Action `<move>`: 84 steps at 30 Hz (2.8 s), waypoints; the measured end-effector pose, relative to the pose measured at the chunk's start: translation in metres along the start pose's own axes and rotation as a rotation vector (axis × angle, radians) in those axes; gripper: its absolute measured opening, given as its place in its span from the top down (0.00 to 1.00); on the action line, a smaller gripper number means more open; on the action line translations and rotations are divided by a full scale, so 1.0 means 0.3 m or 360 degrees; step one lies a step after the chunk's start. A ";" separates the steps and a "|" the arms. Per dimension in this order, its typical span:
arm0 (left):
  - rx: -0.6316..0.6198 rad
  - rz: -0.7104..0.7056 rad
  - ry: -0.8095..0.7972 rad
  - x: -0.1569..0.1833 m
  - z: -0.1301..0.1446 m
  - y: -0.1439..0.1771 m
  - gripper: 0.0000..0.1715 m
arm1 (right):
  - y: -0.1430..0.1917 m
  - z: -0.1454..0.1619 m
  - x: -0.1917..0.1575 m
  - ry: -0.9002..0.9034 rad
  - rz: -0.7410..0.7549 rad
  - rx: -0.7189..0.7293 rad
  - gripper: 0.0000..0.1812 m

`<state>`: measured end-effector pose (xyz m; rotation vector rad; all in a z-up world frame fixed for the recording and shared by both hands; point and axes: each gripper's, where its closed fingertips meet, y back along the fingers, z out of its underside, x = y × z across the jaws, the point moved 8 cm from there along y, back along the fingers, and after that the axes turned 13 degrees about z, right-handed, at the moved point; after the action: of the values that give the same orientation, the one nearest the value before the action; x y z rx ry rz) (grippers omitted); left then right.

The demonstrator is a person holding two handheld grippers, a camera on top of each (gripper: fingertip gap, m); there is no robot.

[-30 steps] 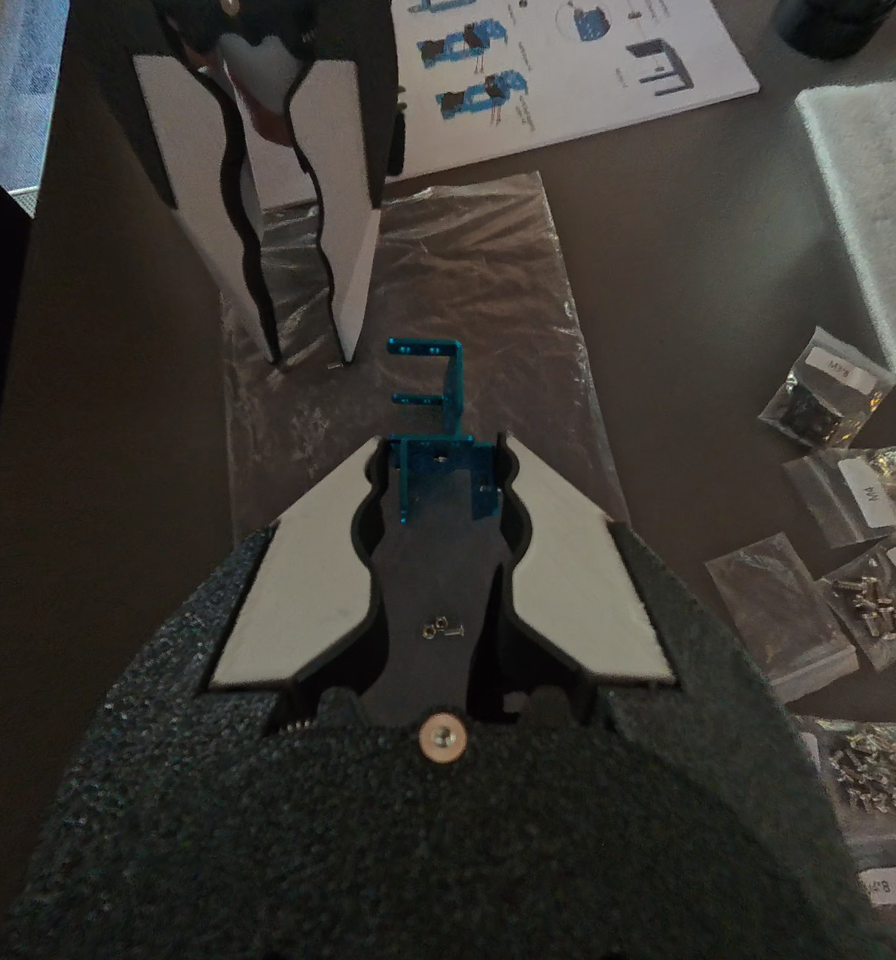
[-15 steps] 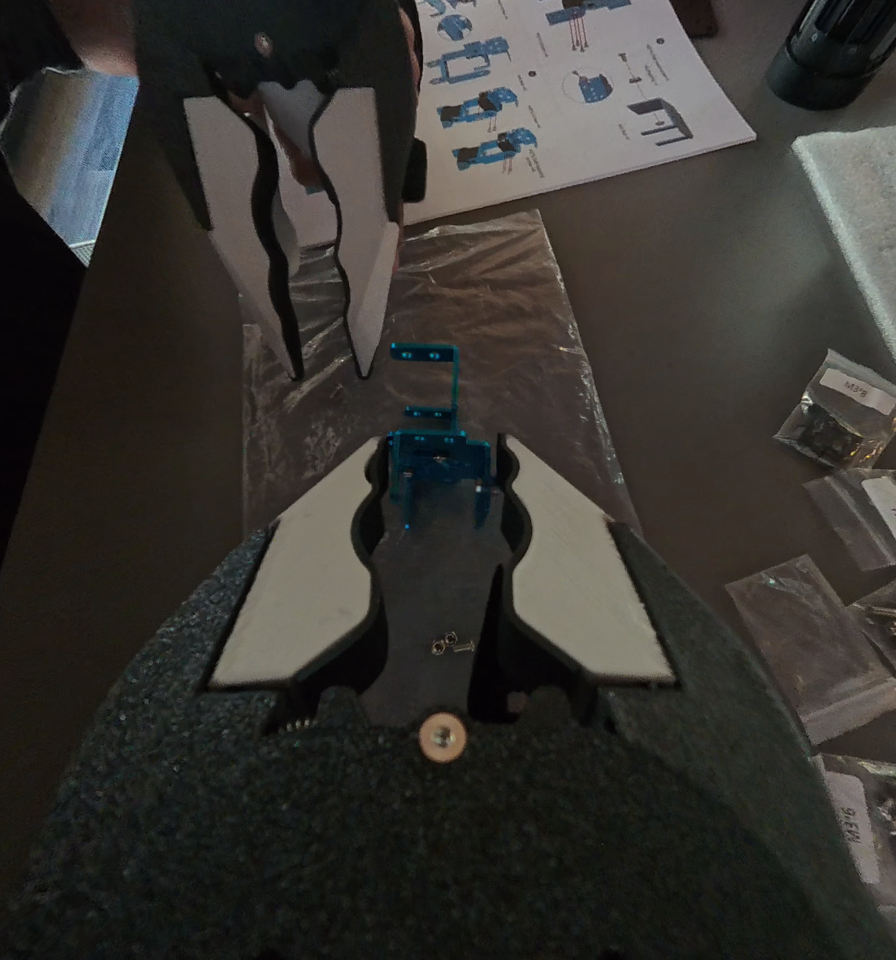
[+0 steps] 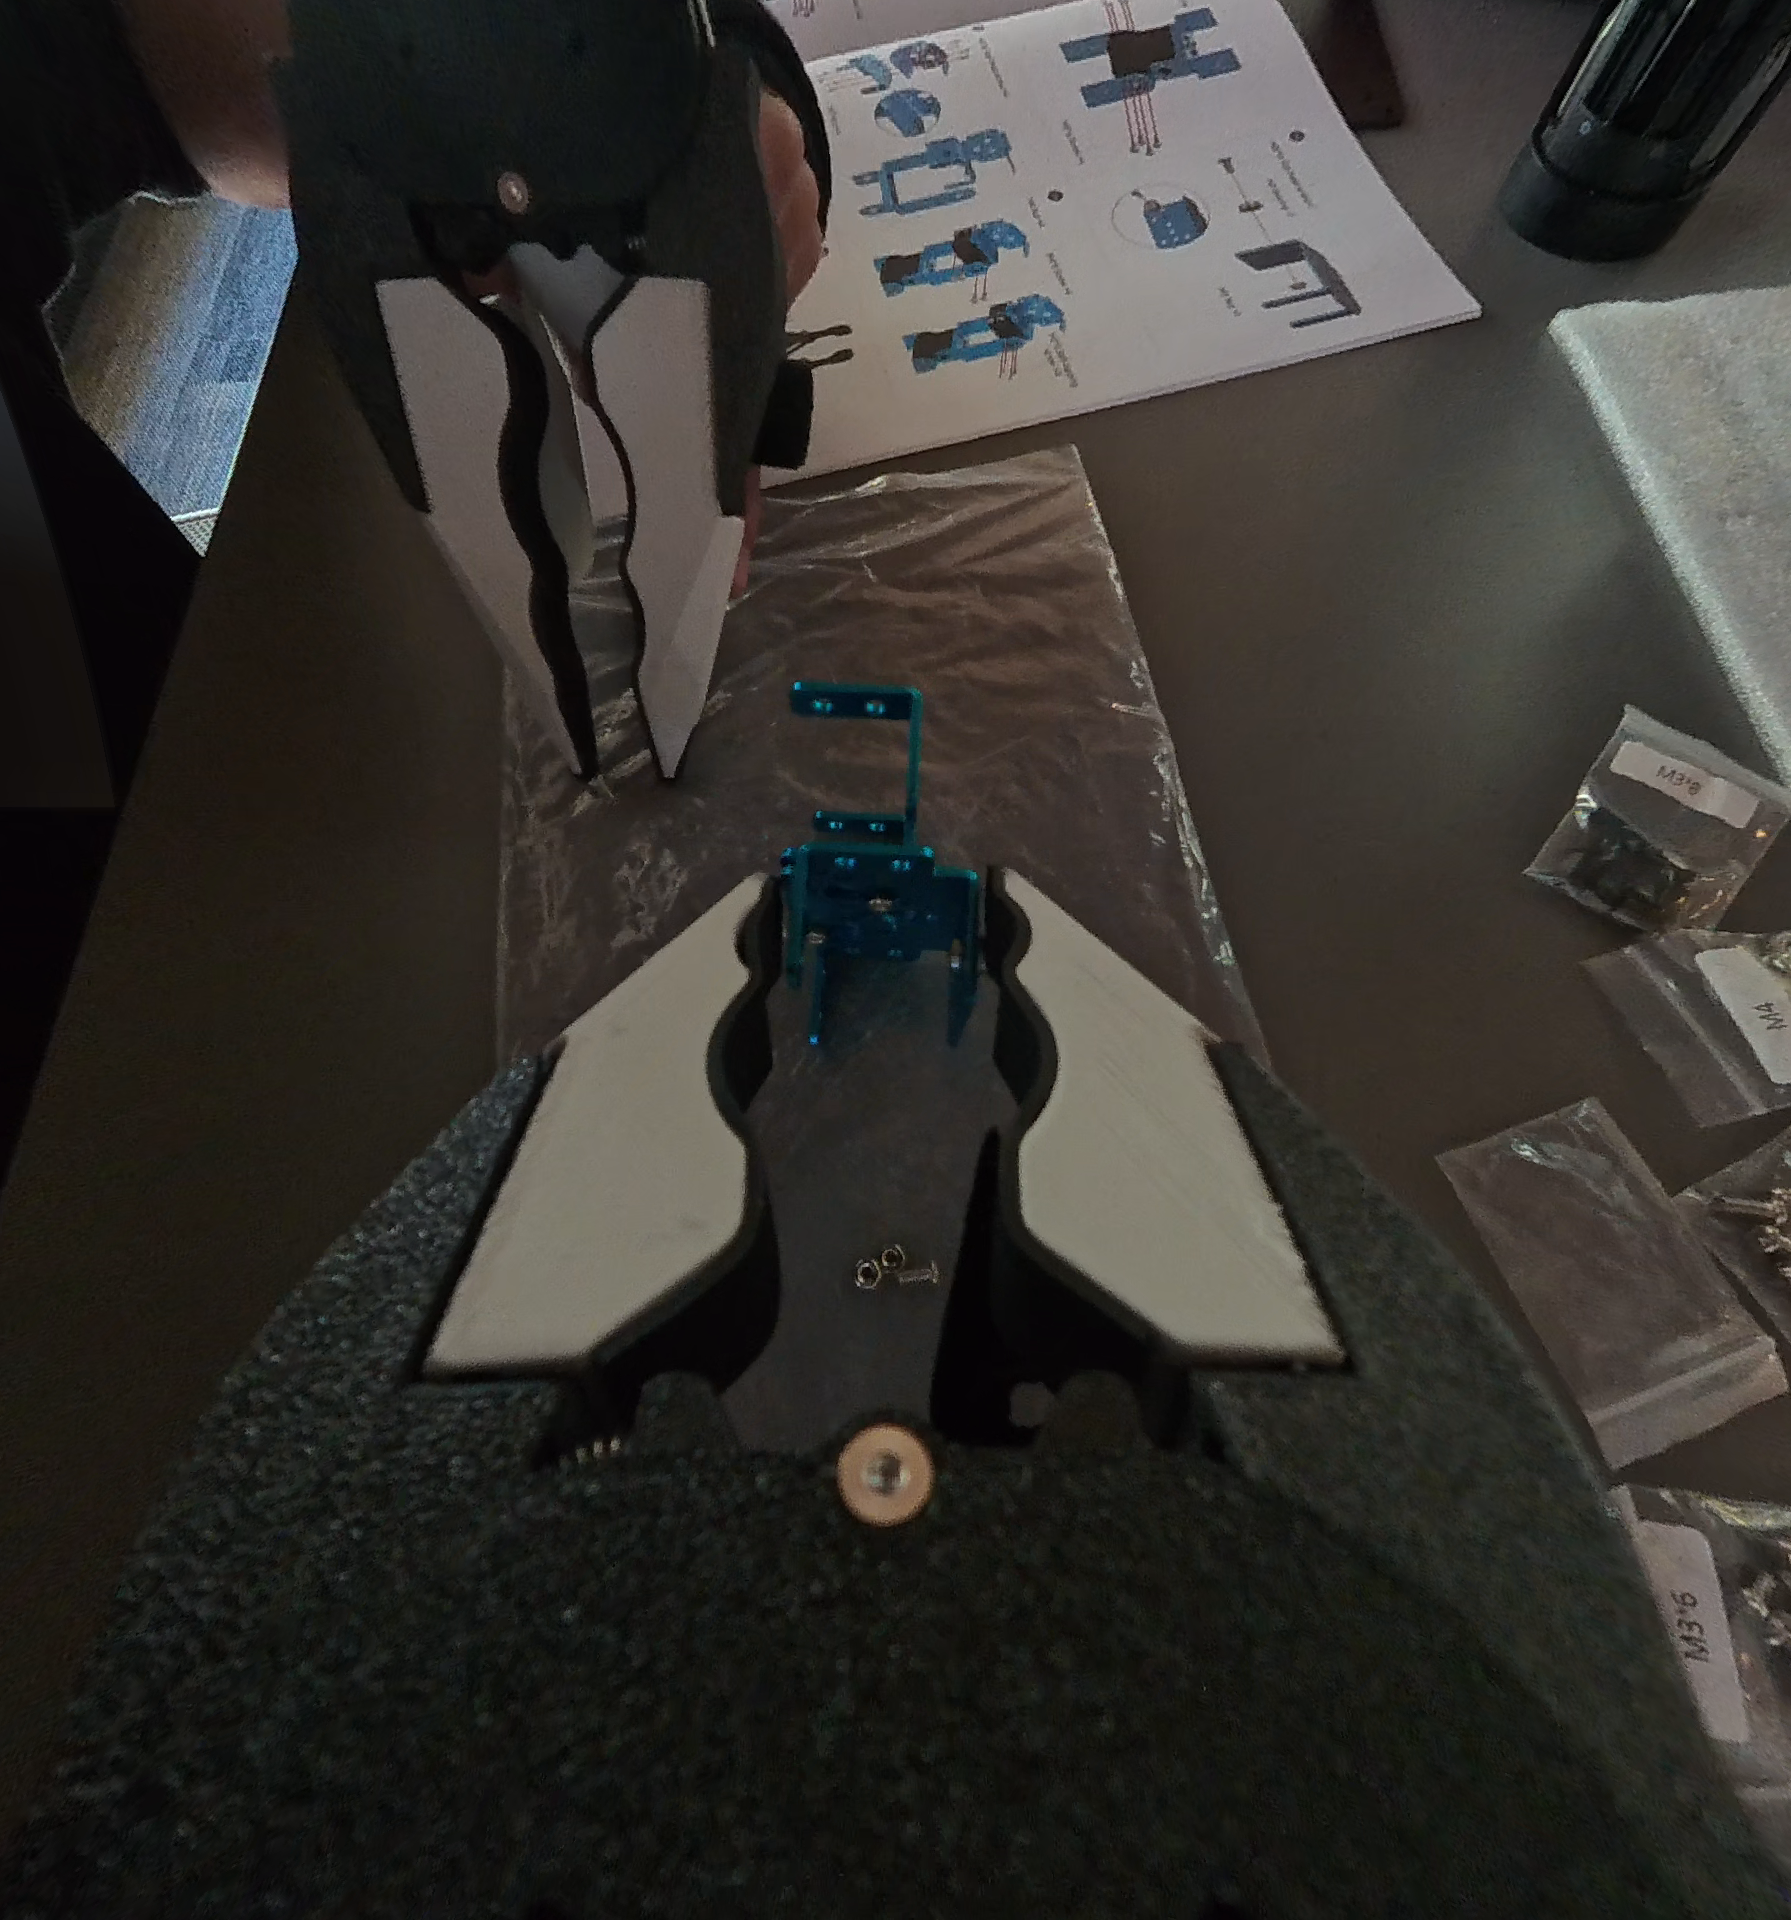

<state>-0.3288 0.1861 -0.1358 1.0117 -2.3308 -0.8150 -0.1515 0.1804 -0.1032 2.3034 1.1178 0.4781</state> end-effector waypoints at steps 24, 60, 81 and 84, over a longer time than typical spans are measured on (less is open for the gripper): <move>0.0374 -0.1020 0.0611 0.112 -0.072 0.016 0.85 | 0.060 0.030 -0.043 0.0045 0.0116 -0.0028 0.79; 0.1554 -0.0565 0.0516 0.106 -0.137 0.177 0.76 | 0.046 -0.162 -0.104 -0.0624 -0.0700 0.0796 0.92; 0.0562 -0.0639 0.0212 -0.178 0.002 0.310 0.76 | -0.196 -0.066 -0.168 0.0326 -0.0499 -0.0412 0.95; 0.0555 -0.0600 0.0216 -0.155 0.020 0.294 0.76 | -0.204 -0.056 -0.163 0.0297 -0.0550 -0.0395 0.95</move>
<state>-0.3467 0.2724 -0.0885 1.6369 -2.2407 -0.4534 -0.2270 0.1780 -0.1305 1.8343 1.4253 0.6629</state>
